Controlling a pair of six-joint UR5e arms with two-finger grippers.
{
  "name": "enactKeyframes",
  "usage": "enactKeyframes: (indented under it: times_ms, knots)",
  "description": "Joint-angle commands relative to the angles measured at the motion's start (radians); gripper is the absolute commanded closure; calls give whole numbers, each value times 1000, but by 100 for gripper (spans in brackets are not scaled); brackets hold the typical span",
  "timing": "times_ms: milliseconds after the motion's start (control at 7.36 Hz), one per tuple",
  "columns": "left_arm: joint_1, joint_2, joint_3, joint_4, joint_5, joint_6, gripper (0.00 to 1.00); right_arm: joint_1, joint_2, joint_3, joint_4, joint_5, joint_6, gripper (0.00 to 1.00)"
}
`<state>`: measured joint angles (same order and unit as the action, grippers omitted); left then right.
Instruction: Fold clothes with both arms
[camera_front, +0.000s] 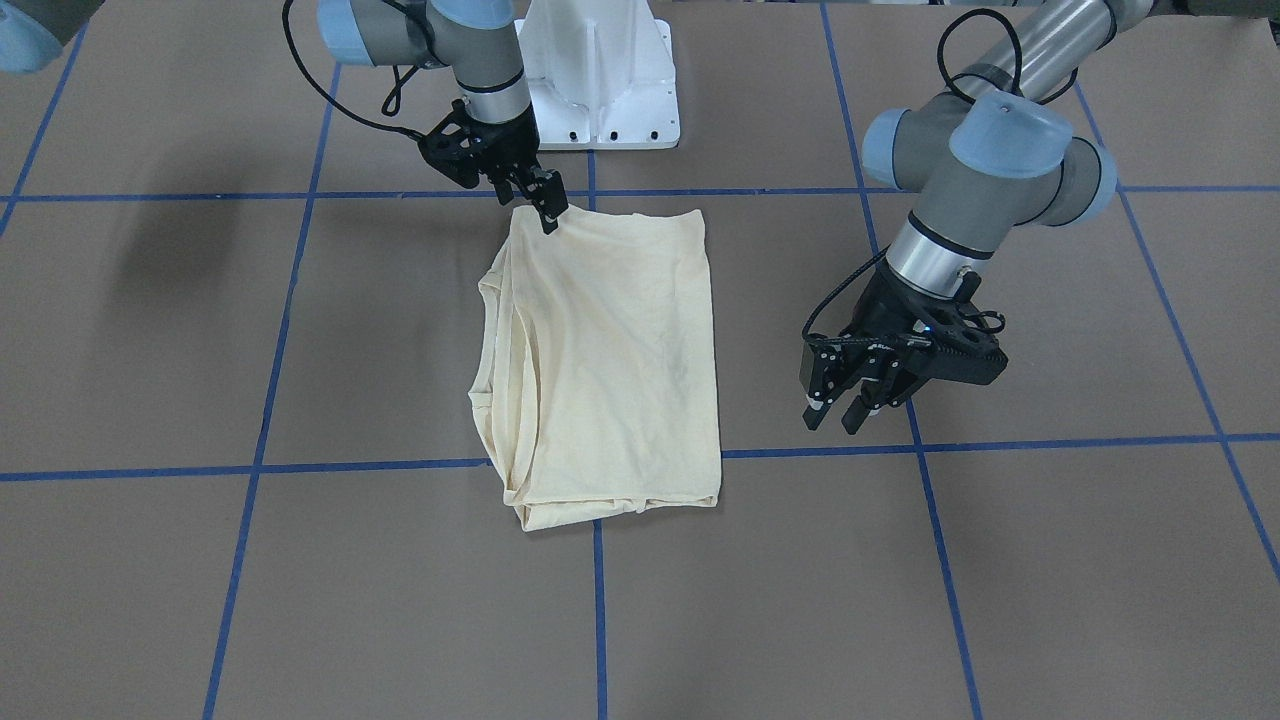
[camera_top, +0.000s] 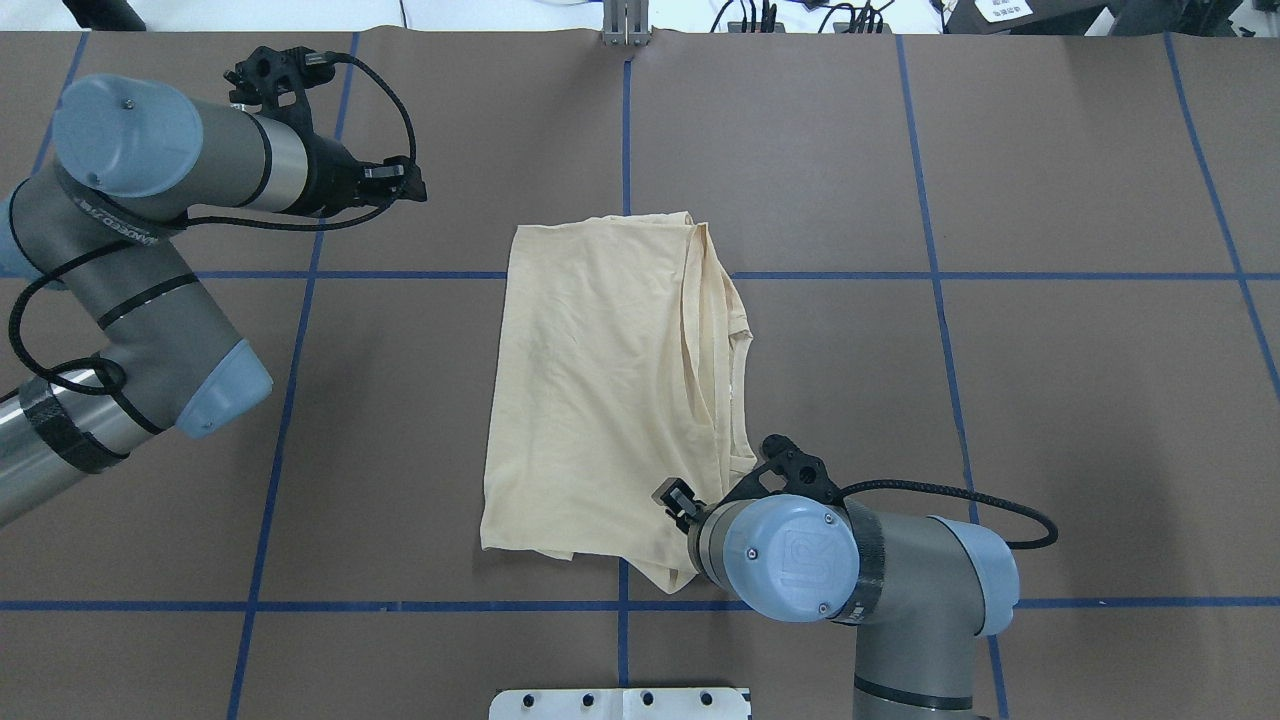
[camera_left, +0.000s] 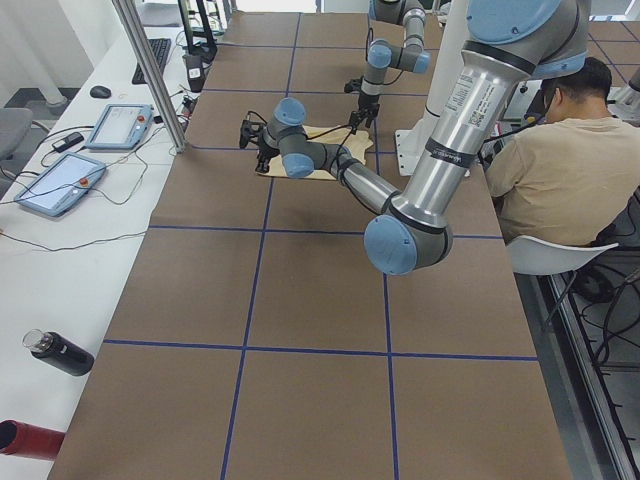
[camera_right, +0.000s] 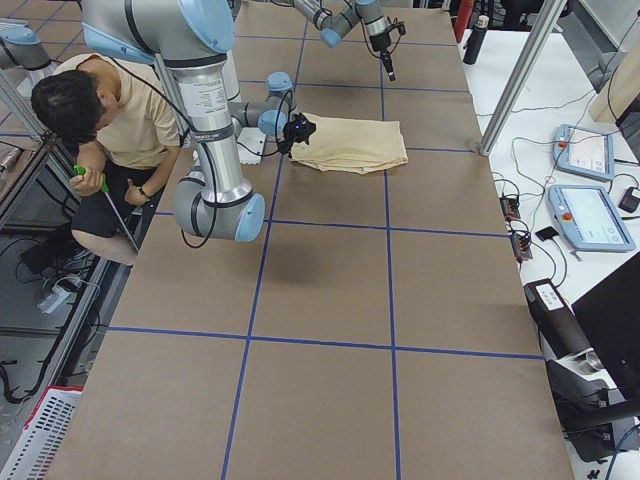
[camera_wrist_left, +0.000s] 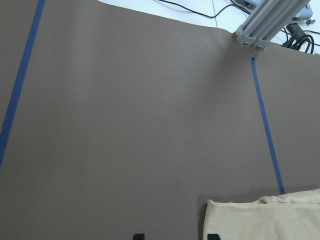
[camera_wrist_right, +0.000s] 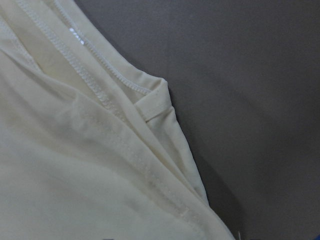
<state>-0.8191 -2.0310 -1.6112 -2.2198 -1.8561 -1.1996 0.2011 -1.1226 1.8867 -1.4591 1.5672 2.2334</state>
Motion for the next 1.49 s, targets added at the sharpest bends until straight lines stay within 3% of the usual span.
enactKeyframes:
  times_ms: [0, 272, 815, 951, 1087, 1223, 1359]
  knots:
    - [0, 0, -3, 5, 0, 0, 48, 0, 1, -17, 13, -1, 41, 7]
    - [0, 0, -3, 6, 0, 0, 48, -2, 6, -35, 13, -1, 57, 8]
    - [0, 0, -3, 5, 0, 0, 48, -2, 7, -44, 13, -1, 61, 36]
    - [0, 0, -3, 5, 0, -2, 48, 0, 9, -44, 13, -1, 64, 50]
    - [0, 0, -3, 5, 0, -2, 48, 1, 12, -44, 13, -1, 105, 82]
    - [0, 0, -3, 5, 0, 0, 48, 1, 9, -44, 13, 5, 104, 100]
    - [0, 0, -3, 6, 0, 0, 48, 0, 10, -44, 14, 2, 101, 100]
